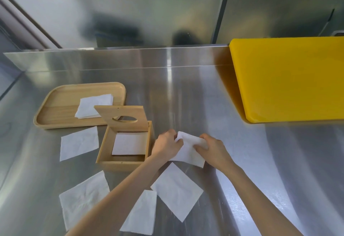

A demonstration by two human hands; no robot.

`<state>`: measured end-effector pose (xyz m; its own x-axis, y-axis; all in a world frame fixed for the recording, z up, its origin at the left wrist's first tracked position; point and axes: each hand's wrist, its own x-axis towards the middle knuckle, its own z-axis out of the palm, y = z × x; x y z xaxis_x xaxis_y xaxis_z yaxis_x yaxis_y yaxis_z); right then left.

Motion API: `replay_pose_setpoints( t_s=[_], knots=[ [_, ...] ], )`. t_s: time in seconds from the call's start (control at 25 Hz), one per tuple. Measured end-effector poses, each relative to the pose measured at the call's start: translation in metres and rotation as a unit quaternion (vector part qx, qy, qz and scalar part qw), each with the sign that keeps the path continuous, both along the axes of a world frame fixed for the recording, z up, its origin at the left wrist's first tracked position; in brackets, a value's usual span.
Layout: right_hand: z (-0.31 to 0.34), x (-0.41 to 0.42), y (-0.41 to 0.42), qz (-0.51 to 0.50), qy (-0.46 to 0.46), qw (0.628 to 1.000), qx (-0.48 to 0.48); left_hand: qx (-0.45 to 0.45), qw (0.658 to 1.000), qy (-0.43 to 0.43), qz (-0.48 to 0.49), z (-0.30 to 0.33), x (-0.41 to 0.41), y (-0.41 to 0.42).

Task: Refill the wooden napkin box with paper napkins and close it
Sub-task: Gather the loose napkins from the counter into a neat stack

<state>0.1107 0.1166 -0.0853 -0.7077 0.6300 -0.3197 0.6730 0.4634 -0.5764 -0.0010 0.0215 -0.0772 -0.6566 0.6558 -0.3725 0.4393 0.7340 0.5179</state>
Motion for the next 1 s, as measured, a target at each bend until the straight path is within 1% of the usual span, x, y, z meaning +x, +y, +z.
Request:
replay_pose_setpoints(
  t_s=[0.08, 0.12, 0.2, 0.28, 0.36, 0.48, 0.56, 0.6, 0.64, 0.68, 0.72, 0.8, 0.92, 1.0],
  knots=[
    [0.006, 0.006, -0.004, -0.001, 0.023, 1.000, -0.002, 0.049, 0.998, -0.025, 0.028, 0.010, 0.006, -0.007],
    [0.009, 0.009, -0.007, -0.011, 0.047, 0.999, -0.018, 0.076, 0.996, -0.035, 0.039, 0.015, 0.008, -0.011],
    [0.021, 0.014, -0.017, -0.044, 0.105, 0.990, -0.080, 0.135, 0.987, -0.070, 0.062, 0.023, 0.010, -0.022],
    [0.034, 0.020, -0.028, -0.081, 0.166, 0.970, -0.156, 0.182, 0.967, -0.148, 0.098, 0.031, 0.012, -0.037],
    [0.047, 0.026, -0.039, -0.112, 0.206, 0.942, -0.239, 0.223, 0.933, -0.252, 0.130, 0.035, 0.013, -0.054],
    [0.060, 0.031, -0.057, -0.134, 0.228, 0.894, -0.361, 0.272, 0.866, -0.391, 0.151, 0.042, 0.019, -0.079],
    [0.063, 0.031, -0.067, -0.130, 0.232, 0.868, -0.418, 0.298, 0.831, -0.440, 0.164, 0.043, 0.024, -0.089],
    [0.064, 0.030, -0.072, -0.122, 0.230, 0.862, -0.434, 0.312, 0.813, -0.459, 0.173, 0.044, 0.027, -0.093],
    [0.064, 0.030, -0.077, -0.111, 0.224, 0.866, -0.434, 0.327, 0.796, -0.475, 0.184, 0.044, 0.030, -0.097],
    [0.063, 0.030, -0.082, -0.096, 0.214, 0.877, -0.419, 0.341, 0.783, -0.485, 0.191, 0.043, 0.031, -0.101],
    [0.062, 0.030, -0.085, -0.079, 0.202, 0.891, -0.398, 0.351, 0.777, -0.484, 0.195, 0.042, 0.032, -0.104],
    [0.059, 0.031, -0.089, -0.058, 0.182, 0.912, -0.363, 0.356, 0.785, -0.463, 0.208, 0.041, 0.033, -0.111],
    [0.049, 0.029, -0.086, -0.074, 0.161, 0.938, -0.299, 0.355, 0.797, -0.426, 0.240, 0.039, 0.031, -0.119],
    [0.033, 0.026, -0.079, -0.070, 0.102, 0.976, -0.182, 0.358, 0.797, -0.412, 0.259, 0.038, 0.028, -0.126]
  ],
)
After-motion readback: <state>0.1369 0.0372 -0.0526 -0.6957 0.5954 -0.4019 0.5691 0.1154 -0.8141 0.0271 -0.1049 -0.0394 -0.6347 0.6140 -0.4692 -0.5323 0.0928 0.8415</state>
